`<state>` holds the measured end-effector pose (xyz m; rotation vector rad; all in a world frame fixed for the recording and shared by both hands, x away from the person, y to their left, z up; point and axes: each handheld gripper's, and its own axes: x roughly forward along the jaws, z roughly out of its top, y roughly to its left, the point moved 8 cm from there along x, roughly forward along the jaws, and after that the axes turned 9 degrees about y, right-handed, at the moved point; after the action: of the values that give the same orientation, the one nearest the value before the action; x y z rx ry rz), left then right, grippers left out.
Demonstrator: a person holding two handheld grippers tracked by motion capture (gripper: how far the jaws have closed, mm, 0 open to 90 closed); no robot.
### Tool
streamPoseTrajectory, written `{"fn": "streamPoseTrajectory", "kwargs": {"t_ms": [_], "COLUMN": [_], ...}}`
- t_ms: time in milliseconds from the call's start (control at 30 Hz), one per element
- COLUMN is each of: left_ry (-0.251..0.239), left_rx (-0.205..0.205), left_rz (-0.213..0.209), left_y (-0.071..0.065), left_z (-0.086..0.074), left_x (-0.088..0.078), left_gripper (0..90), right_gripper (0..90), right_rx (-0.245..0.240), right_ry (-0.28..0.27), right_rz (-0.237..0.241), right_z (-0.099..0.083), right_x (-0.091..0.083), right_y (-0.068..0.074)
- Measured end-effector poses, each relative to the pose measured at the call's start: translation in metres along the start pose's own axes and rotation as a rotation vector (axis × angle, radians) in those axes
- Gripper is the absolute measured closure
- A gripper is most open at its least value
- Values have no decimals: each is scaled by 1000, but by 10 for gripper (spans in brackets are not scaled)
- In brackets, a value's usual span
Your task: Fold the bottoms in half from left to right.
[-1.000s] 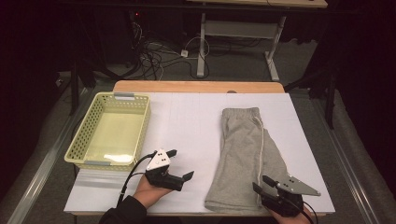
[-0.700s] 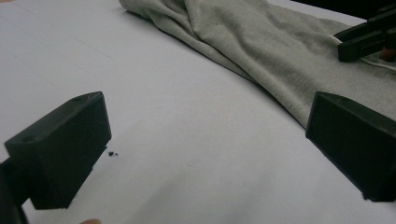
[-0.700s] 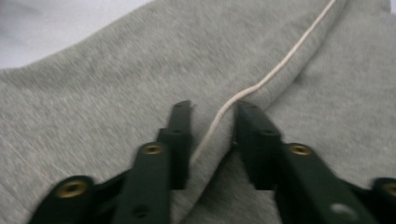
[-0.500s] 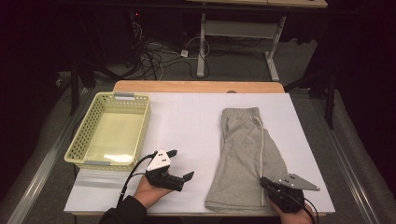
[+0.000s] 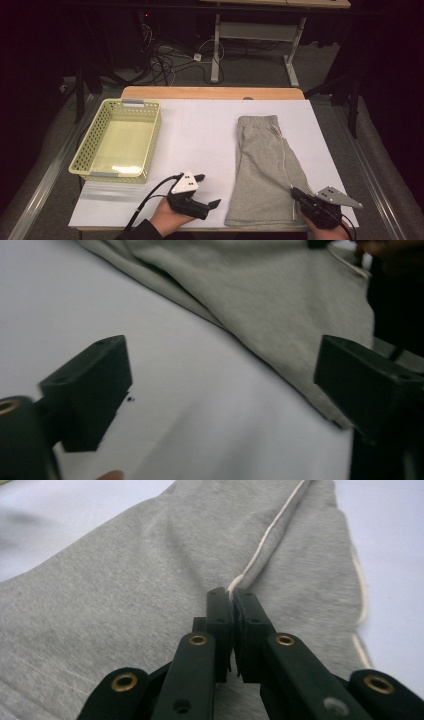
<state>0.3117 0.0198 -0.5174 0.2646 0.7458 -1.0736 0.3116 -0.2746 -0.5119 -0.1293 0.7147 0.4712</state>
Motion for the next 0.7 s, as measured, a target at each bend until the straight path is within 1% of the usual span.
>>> {"fn": "streamPoseTrajectory", "kwargs": {"t_ms": [33,67,133,167,200,267,333,400,467,600,700], "left_ry": [34,45,50,60,67,79,87,88,97,117,127], "left_rx": [-1,13,54,63,67,72,82,83,95,122,138], "left_rz": [-21,-49,-69,-77,-84,-91,-93,-114,-127,-145,-141], "left_y": [-8,-17,-32,-37,-40,-43,-46,-50,-56,-67,-71], "left_z": [-1,-1,-1,-2,-2,-3,-4,-4,-4,-4,-4], "left_x": [5,8,14,17,20,23,24,24,26,33,37], "left_gripper": [117,118,163,164,171,213,275,326,361,388,416], "right_gripper": [865,865,865,865,865,865,864,864,864,863,858], "right_rx": [3,7,12,16,20,28,43,59,74,83,85], "right_ry": [-3,-4,-7,-8,-10,-16,-20,-18,-15,-14,-22], "right_rz": [-2,-3,-6,-9,-13,-30,-44,-49,-50,-54,-57], "right_z": [0,-1,-2,-2,-2,-3,-5,-7,-10,-10,-9], "right_x": [-1,-2,-5,-6,-8,-11,-14,-16,-16,-16,-17], "right_y": [-2,-4,-9,-11,-14,-21,-29,-36,-41,-45,-47]}}
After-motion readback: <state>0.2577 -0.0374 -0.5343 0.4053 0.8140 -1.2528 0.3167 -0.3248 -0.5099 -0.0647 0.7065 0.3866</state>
